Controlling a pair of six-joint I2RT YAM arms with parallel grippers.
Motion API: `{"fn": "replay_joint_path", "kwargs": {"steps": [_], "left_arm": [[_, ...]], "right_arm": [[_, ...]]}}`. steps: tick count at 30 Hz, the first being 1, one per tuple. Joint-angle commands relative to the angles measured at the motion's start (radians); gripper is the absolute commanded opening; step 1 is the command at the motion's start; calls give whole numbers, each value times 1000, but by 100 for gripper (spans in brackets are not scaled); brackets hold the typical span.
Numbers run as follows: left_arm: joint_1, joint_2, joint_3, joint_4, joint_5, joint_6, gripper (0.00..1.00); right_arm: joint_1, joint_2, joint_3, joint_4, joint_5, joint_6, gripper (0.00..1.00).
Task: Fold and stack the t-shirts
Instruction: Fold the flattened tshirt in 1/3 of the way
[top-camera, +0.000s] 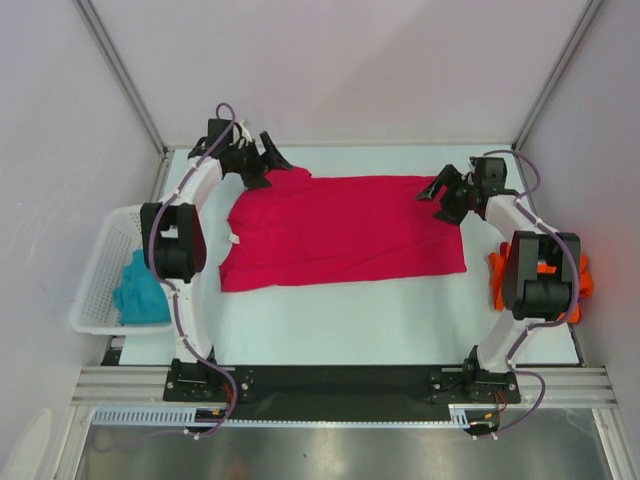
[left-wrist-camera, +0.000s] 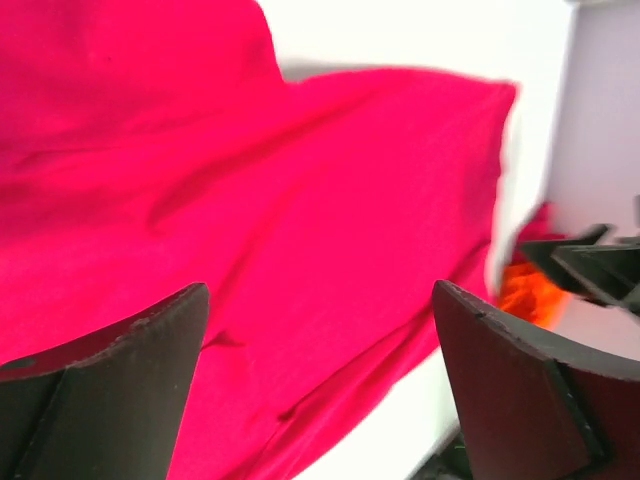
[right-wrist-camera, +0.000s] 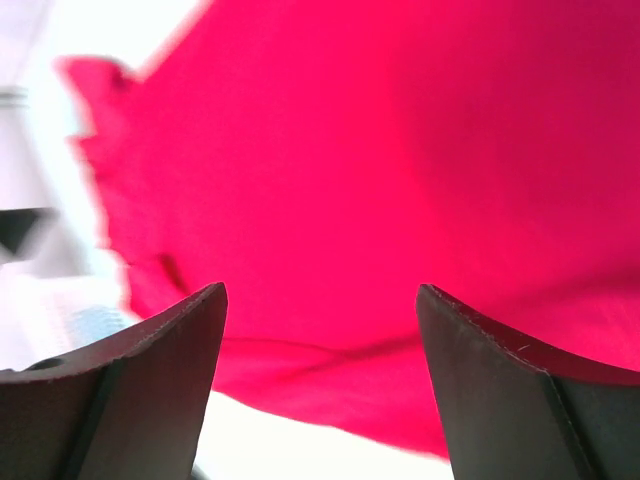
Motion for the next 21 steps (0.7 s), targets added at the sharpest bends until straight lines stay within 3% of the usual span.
{"fn": "replay_joint_path", "kwargs": {"steps": [1,6,8,9,10,13,21], "left_arm": [[66,71,26,137,156,-142,99],[74,137,158,20,70,-87,99],[74,137,163,-35,31,-55,99],[74,125,158,-55,14,-41,99],[74,113,152,-106,-37,-26,100],[44,12,74,-196,-174,62,100],[-97,-342,-215,-364,-551,189,99]], "right_arm": [[-77,92,-1,354,-262,157,82],[-119,149,-63,679,-386,423,80],[-107,136,-48,606,-368,367,80],[-98,124,-18,540,-321,249,80],[-88,95,-5,409,-293,197,81],[-52,8,-22,233,-196,65,81],[73,-314,-181,-62,162,-57,84]]}}
